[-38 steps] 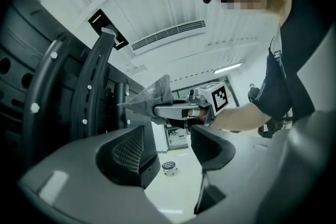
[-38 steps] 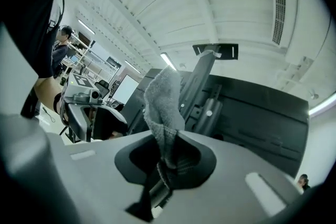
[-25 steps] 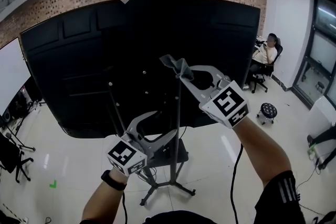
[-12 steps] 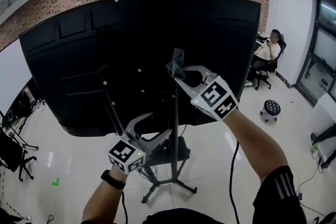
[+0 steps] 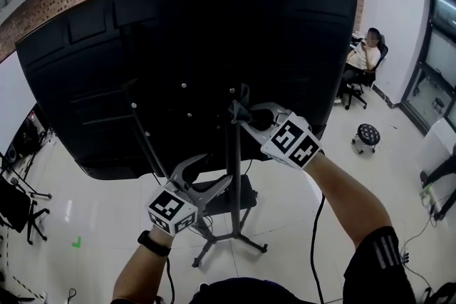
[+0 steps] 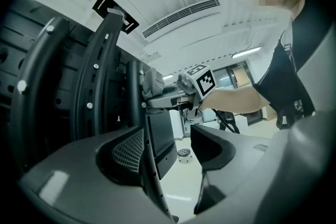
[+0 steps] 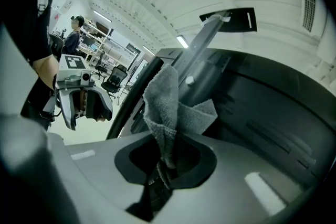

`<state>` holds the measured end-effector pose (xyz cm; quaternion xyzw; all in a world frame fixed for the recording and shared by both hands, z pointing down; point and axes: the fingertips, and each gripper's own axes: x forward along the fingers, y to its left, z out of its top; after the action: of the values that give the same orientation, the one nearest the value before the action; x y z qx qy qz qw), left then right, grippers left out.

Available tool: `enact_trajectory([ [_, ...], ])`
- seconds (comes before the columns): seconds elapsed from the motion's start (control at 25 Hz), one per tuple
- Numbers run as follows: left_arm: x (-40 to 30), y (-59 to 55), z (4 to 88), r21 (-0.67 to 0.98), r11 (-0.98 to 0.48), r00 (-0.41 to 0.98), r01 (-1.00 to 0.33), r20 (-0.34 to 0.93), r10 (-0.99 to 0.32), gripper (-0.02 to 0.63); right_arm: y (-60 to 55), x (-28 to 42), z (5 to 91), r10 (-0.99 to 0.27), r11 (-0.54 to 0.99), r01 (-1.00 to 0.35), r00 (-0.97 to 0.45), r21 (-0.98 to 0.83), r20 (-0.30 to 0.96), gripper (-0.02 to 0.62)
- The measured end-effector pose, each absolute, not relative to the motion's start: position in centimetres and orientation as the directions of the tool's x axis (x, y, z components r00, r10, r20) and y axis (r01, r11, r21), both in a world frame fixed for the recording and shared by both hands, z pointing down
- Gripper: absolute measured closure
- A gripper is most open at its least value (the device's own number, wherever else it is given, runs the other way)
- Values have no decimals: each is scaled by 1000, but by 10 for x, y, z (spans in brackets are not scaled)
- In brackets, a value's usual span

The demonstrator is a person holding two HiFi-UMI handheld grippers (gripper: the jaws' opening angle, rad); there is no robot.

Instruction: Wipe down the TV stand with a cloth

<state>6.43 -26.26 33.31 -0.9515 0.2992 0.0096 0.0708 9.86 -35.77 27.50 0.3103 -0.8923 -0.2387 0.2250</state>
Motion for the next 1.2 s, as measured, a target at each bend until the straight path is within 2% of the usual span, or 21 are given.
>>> enact_trajectory([
  [0.24,64,-269,348,-98,-820,825,-564,-42,-563,304,-353,96,311,-626,742,-415,-709,526,323,554],
  [0.68,62,-276,388,-17,-831,831,-556,-18,-556,305,-345,82,378,-514,854,-421,-772,305,374,554],
  [1.2,56,-287,477,117,-816,824,-567,71,-562,305,-339,75,483,-460,887,-404,-750,222,476,554],
])
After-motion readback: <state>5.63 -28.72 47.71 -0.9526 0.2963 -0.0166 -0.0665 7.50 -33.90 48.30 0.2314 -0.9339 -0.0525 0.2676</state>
